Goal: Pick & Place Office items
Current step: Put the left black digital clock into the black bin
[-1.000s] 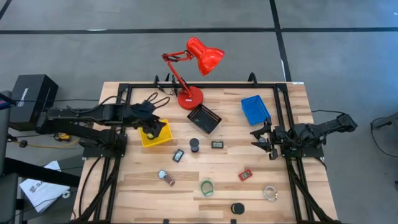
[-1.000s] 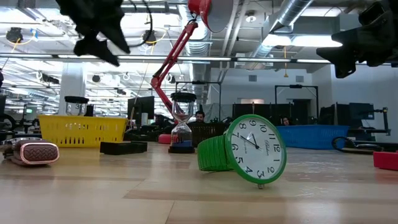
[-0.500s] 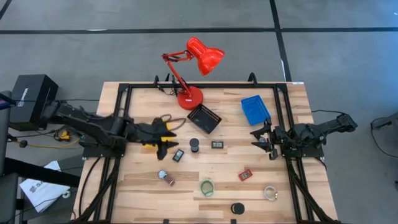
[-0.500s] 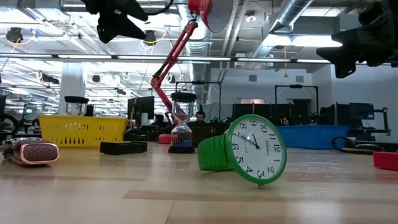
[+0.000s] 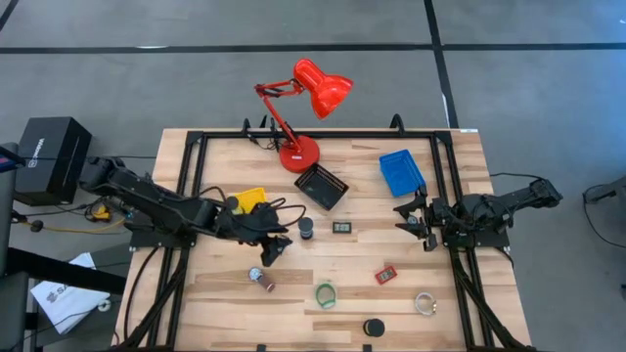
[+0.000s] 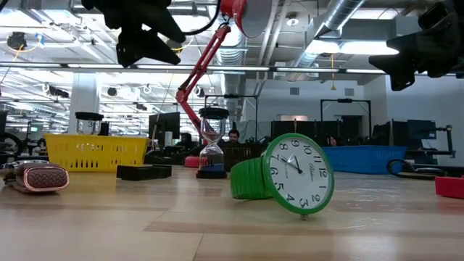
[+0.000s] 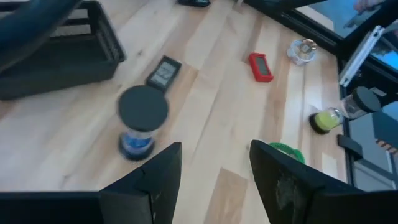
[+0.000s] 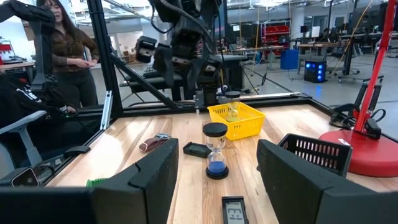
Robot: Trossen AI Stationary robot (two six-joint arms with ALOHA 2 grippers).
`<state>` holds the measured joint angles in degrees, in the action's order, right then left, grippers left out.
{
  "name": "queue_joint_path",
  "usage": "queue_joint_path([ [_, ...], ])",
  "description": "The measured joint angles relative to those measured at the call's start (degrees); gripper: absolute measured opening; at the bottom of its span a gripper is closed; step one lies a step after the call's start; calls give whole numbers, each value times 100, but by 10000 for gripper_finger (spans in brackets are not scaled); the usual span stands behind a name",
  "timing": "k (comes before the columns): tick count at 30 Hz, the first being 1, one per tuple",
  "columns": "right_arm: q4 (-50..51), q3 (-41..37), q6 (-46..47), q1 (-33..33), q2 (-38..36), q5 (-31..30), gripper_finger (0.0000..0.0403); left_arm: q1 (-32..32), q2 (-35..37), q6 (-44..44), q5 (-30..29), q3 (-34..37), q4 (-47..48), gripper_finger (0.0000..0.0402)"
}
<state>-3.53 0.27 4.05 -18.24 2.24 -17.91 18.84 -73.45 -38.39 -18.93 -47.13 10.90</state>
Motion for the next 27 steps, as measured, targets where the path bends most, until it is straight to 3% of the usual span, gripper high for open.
queue_joint_path([
  [6,0,-2,0,0,0,-2,210,176,-270,1,227,0,-82,185],
  [27,0,-2,-455,1,0,-4,210,296,-1387,-158,136,0,263,185],
])
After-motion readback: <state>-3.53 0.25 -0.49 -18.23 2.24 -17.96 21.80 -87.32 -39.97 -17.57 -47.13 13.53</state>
